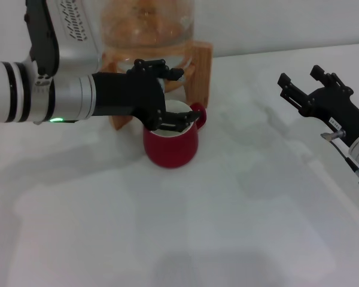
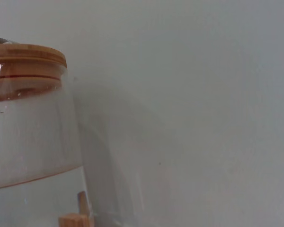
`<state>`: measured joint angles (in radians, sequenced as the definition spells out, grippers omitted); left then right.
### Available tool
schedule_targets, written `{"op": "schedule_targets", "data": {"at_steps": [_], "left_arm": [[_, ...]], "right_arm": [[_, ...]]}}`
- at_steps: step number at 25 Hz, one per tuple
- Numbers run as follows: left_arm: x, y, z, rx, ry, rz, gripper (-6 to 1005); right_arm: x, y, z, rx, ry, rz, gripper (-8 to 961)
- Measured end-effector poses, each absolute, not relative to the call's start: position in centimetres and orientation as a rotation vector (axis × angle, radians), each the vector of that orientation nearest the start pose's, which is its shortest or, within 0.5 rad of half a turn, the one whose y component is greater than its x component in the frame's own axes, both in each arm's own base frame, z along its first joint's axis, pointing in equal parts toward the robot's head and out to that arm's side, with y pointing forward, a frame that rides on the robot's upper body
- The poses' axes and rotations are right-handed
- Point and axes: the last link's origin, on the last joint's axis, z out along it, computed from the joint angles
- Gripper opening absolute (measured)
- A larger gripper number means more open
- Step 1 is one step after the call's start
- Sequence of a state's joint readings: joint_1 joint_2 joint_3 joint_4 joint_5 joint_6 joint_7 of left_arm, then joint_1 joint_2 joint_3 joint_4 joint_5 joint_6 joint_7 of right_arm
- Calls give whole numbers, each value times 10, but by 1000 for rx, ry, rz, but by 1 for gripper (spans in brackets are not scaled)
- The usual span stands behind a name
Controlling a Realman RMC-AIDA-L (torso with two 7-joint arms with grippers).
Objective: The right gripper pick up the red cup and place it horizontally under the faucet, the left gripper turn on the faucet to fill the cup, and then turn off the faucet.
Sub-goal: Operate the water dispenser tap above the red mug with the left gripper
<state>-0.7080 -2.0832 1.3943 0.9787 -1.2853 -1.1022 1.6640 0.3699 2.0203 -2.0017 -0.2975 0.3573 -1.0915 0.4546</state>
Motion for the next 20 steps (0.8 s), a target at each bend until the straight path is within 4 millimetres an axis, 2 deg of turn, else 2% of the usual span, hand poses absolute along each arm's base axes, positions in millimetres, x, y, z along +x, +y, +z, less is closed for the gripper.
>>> {"op": "schedule_targets", "data": {"at_steps": [20], "left_arm": [[-115, 394, -51, -2808, 174, -308, 846]], "right_arm": [[321, 334, -7, -1708, 678, 881, 836]]}}
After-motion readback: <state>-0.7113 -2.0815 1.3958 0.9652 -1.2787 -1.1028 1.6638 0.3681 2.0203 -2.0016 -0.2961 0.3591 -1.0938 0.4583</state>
